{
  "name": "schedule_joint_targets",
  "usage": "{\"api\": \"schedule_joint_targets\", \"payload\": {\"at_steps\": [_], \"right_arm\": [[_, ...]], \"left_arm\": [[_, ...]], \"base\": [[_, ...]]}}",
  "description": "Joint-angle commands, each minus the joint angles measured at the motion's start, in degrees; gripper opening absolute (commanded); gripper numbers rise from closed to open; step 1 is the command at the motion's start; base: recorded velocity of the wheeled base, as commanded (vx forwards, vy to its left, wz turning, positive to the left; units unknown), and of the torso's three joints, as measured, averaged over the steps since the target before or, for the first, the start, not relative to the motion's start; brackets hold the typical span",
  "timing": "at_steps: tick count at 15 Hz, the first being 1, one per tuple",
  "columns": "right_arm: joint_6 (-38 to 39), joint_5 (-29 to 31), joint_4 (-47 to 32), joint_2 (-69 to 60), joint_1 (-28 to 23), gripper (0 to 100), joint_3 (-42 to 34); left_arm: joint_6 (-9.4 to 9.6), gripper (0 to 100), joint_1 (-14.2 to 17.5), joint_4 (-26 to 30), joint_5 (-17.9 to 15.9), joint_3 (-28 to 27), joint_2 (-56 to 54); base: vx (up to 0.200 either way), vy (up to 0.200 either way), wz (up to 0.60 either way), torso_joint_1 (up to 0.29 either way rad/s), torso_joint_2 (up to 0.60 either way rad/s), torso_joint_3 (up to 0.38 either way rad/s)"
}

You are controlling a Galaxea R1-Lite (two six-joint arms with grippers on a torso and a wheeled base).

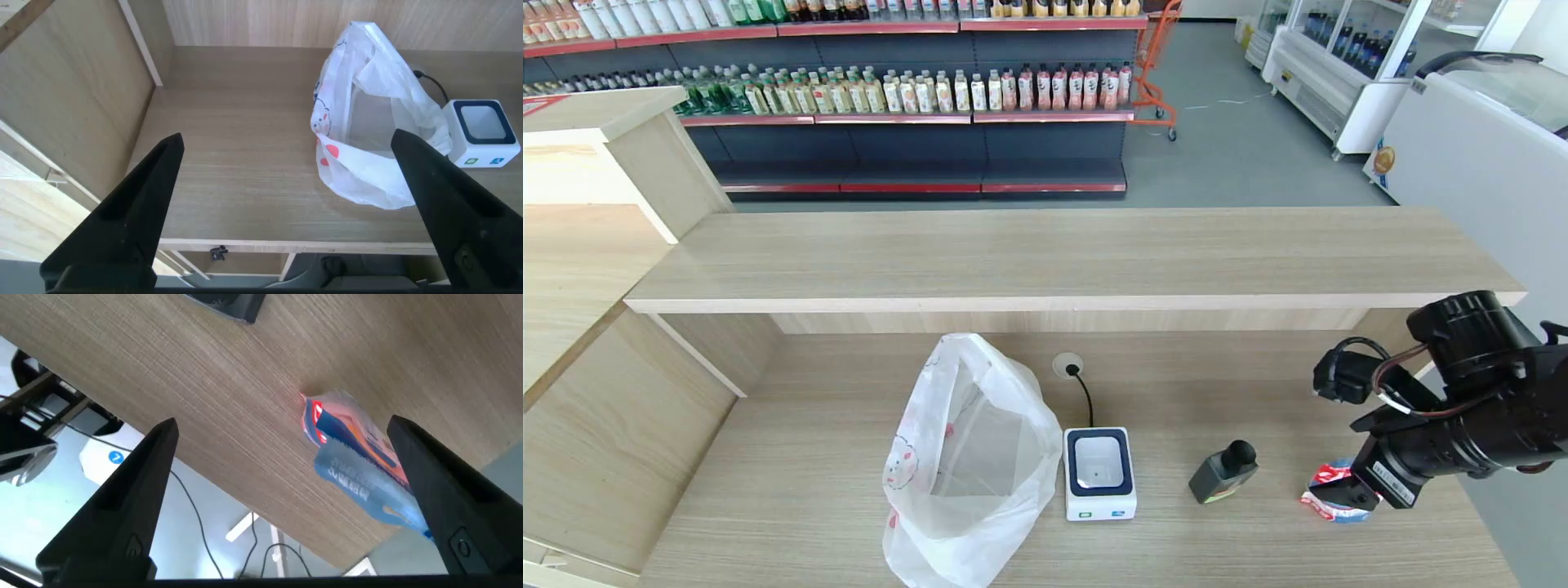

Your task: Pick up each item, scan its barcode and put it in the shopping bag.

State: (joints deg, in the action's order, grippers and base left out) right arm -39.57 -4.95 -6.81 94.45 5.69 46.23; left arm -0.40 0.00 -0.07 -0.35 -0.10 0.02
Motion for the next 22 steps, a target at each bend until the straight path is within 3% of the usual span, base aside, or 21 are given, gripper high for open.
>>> {"api": "schedule_joint_targets", "payload": {"at_steps": [1, 4, 10, 12, 22], "right_arm": [[-2.4, -2.3, 0.9, 3.5, 0.0, 100, 0.0], [-7.9, -10.1, 2.2, 6.5, -0.2, 100, 0.1], [-25.0, -13.7, 5.1, 12.9, -5.0, 100, 0.6], [-26.4, -17.9, 5.1, 15.3, -4.5, 100, 1.8], [-31.5, -19.7, 5.1, 21.6, -1.7, 100, 6.2]], "left_arm": [[-0.04, 100, 0.0, 0.0, 0.0, 0.0, 0.0], [-0.04, 100, 0.0, 0.0, 0.0, 0.0, 0.0], [-0.04, 100, 0.0, 0.0, 0.0, 0.0, 0.0], [-0.04, 100, 0.0, 0.0, 0.0, 0.0, 0.0], [-0.04, 100, 0.0, 0.0, 0.0, 0.0, 0.0]], "base": [[0.0, 0.0, 0.0, 0.0, 0.0, 0.0], [0.0, 0.0, 0.0, 0.0, 0.0, 0.0], [0.0, 0.0, 0.0, 0.0, 0.0, 0.0], [0.0, 0.0, 0.0, 0.0, 0.0, 0.0], [0.0, 0.0, 0.0, 0.0, 0.0, 0.0]]}}
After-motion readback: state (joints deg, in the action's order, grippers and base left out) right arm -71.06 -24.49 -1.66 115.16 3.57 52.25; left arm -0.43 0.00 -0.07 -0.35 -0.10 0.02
